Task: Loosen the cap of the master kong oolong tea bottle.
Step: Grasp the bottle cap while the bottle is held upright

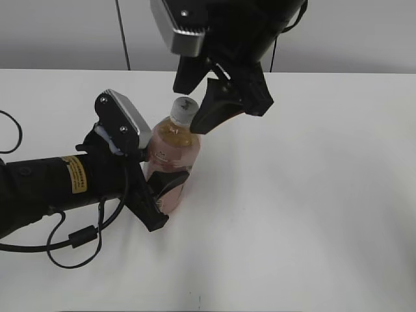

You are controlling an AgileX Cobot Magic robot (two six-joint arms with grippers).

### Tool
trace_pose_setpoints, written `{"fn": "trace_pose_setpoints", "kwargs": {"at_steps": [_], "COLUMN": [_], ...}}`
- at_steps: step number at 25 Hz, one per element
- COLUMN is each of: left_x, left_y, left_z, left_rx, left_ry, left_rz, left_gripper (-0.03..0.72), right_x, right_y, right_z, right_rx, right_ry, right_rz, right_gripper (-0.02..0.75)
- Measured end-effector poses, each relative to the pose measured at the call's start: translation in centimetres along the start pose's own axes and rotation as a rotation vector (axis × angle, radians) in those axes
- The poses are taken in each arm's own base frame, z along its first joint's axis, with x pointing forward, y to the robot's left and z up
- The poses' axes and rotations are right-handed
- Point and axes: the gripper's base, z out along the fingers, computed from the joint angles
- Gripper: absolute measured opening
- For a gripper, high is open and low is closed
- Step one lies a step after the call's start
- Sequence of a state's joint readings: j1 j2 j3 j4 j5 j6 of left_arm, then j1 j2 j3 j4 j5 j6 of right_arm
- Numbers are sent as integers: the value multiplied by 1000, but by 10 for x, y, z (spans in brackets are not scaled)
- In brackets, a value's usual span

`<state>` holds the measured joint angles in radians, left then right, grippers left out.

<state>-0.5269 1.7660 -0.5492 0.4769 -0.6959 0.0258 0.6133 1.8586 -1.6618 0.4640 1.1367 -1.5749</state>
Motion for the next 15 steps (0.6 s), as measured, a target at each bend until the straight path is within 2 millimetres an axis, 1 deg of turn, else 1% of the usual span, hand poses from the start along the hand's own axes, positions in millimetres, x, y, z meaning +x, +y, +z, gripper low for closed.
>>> {"fn": "trace_pose_setpoints", "kwargs": {"at_steps": [2, 3, 6, 8, 11, 12, 15], "left_x": [0, 0, 0, 0, 0, 0, 0], "left_y": [0, 0, 0, 0, 0, 0, 0], "left_z": [0, 0, 0, 0, 0, 0, 0], "left_rx": [0, 0, 0, 0, 0, 0, 0], "left_ry": [0, 0, 0, 0, 0, 0, 0], "left_rz": [0, 0, 0, 0, -1, -2, -2], "left_gripper": [363, 363, 363, 363, 363, 363, 363], "right_x": [-5, -8, -15, -17, -15, -13, -7], "right_y": [1, 1, 0, 1, 4, 6, 10], "right_z": [-12, -19, -36, -41, -39, -37, -32], "right_rx": [40, 70, 145, 152, 115, 94, 67], "right_ry": [-10, -16, -52, -79, -74, -51, 27], "right_rz": [53, 106, 366, 643, 1057, 1177, 1467], "right_gripper": [525, 528, 533, 533, 533, 533, 533]}}
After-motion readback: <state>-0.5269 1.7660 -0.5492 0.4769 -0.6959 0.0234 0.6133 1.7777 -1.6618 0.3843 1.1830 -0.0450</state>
